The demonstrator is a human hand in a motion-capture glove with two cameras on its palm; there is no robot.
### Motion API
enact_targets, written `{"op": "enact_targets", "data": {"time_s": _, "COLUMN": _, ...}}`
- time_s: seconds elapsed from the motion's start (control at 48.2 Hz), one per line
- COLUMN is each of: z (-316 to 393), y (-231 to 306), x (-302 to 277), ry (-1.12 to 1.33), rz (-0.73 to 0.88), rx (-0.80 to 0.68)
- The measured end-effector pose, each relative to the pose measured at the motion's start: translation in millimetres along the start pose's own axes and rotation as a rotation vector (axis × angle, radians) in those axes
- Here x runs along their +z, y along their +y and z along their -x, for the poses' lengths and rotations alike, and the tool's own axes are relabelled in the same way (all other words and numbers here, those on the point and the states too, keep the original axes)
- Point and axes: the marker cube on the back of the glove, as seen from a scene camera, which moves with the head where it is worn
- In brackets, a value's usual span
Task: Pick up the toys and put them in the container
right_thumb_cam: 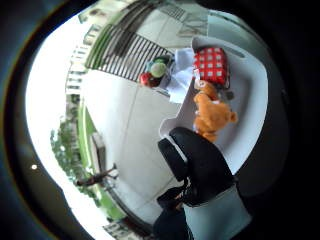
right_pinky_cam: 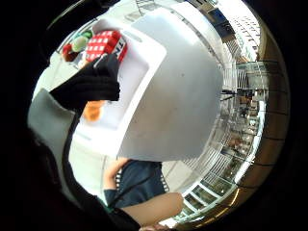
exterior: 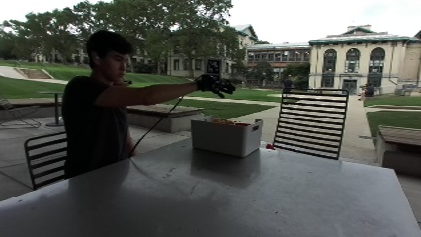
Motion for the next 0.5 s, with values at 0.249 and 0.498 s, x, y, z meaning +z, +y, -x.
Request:
{"op": "enact_targets", "data": {"time_s": 0.249, "z": -5.7, "y": 21.0, "x": -16.7, "ry": -0.099, "rz": -0.090, "rx": -0.075}}
{"op": "enact_targets", "data": {"time_s": 0.498, "z": -30.5, "y": 93.3, "x": -22.1, "ry": -0.155, "rz": -0.203, "rx": -0.331}}
